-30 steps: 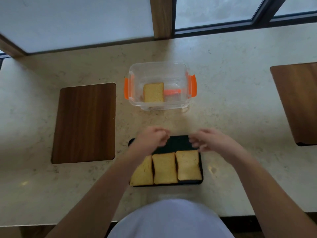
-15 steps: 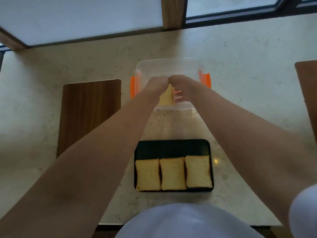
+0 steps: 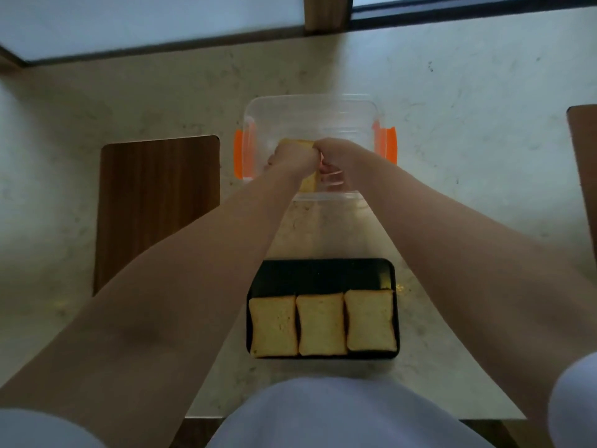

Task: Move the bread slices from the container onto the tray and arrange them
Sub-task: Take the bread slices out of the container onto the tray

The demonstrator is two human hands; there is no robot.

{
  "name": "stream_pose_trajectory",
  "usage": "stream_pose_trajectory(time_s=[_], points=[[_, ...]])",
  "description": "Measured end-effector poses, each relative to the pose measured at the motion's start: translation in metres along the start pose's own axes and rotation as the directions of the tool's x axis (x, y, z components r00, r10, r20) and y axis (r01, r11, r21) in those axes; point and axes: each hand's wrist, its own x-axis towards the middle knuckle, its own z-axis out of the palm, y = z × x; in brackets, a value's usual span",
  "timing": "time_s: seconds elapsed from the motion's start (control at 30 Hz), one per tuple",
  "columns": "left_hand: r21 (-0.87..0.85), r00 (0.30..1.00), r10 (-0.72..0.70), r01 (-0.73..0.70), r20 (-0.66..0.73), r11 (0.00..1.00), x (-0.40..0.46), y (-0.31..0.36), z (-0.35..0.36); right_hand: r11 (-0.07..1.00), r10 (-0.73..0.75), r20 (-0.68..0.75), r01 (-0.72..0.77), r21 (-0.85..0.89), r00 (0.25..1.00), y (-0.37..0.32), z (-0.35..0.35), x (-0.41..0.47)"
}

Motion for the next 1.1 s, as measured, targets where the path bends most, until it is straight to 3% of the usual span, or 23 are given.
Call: stream_pose_trajectory(time_s=[0.1,0.2,0.37,0.57,0.67,0.77,0.9,0.97,1.1], points=[[0.005,0.999,-0.033,0.033,-0.015,0.999,0.001,0.001,-0.001,1.0,0.001,-0.005,-0.001,-0.016,1.0,0.0,-0.003,0.001],[0.115,0.994,-0.008,0.02,-0.105,0.993,-0.003,0.003,-0.002,0.998,-0.028,-0.012,0.027,-0.063,1.0,-0.001,-0.007,-0.002],[0.156,0.937,0.262,-0.231,-0.229,0.96,-0.039,-0.001,-0.018,0.957,-0.27,0.001,0.269,-0.105,0.963,-0.005,-0.019,-0.032],[0.019,0.869,0.414,-0.425,-0.272,0.905,-0.12,-0.032,-0.046,0.878,-0.462,0.043,0.464,-0.116,0.886,0.023,-0.039,-0.097],[-0.191,0.893,0.39,-0.432,-0.224,0.881,-0.164,-0.068,-0.048,0.842,-0.516,0.065,0.52,-0.145,0.854,0.07,-0.039,-0.124],[-0.367,0.927,0.351,-0.375,-0.132,0.851,-0.198,-0.11,-0.026,0.847,-0.452,0.062,0.45,-0.281,0.89,0.126,-0.025,-0.121],[-0.301,0.975,0.215,-0.186,0.065,0.935,-0.202,-0.162,0.017,0.838,-0.299,0.083,0.303,-0.453,0.951,0.188,-0.007,-0.1],[-0.22,0.974,0.171,-0.135,0.151,0.966,-0.198,-0.181,0.03,0.851,-0.24,0.079,0.249,-0.463,0.967,0.211,0.001,-0.094],[-0.244,0.967,0.18,-0.133,0.18,0.961,-0.192,-0.198,0.035,0.9,-0.142,0.061,0.155,-0.407,0.988,0.233,0.007,-0.088]])
